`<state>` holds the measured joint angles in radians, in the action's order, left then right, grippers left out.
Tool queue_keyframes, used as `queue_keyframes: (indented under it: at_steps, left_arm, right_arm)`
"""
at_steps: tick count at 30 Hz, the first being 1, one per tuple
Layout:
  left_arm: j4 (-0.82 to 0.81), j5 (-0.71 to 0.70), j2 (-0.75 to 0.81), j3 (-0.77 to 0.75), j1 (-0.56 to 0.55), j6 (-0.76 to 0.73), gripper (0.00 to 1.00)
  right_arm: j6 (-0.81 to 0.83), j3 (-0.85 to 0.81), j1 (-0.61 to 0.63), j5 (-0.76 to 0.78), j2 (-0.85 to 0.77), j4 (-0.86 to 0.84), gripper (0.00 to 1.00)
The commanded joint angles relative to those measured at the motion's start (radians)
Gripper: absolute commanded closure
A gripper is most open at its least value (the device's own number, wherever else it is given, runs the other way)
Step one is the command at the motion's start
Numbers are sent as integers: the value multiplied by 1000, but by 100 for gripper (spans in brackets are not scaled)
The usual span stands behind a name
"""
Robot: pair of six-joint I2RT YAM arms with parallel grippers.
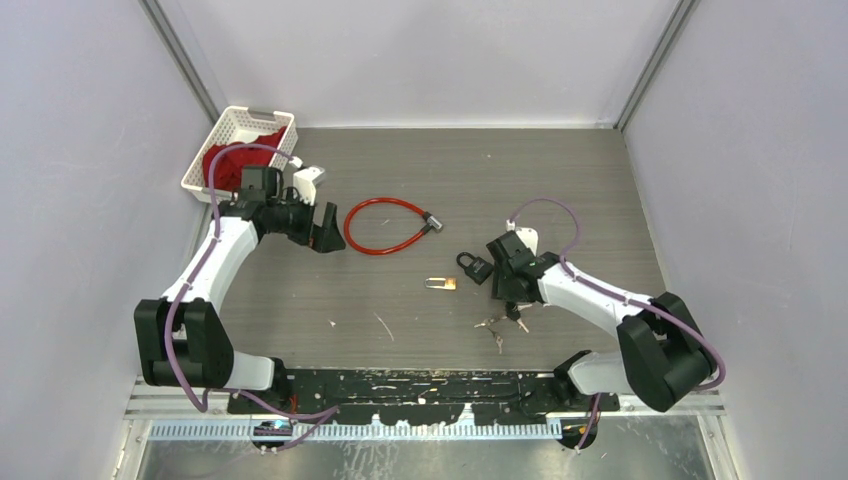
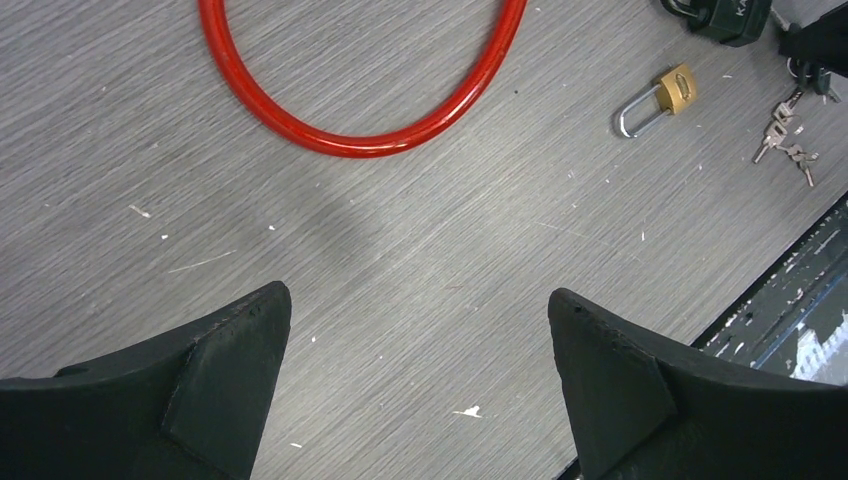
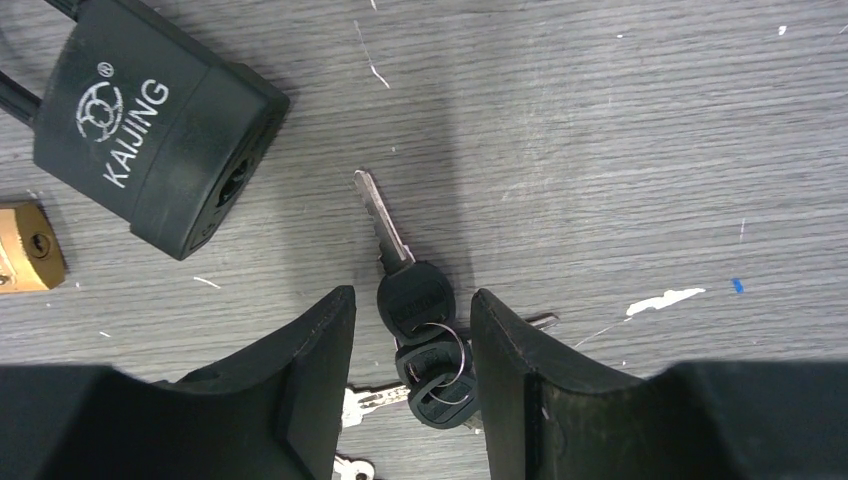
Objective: Unlock with the key
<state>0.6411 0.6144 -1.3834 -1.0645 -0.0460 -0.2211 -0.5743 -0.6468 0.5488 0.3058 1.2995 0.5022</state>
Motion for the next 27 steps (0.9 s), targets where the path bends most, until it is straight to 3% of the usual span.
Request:
queue_keyframes:
  at_steps: [1, 8, 23, 27]
  left_arm:
    - [2, 54, 10, -38, -7, 4, 0]
    - [14, 59, 16, -41, -12, 0, 1]
    - [33, 77, 37, -42, -19, 0, 1]
    - [37, 79, 41, -34, -21, -8, 1]
  right_arm:
    - [-11, -16, 0, 23, 17, -25, 48]
    - [-25, 6, 1, -10, 40, -69, 55]
    - [-20, 26, 0, -42, 4, -94, 92]
    - [1, 1, 0, -38, -36, -68, 94]
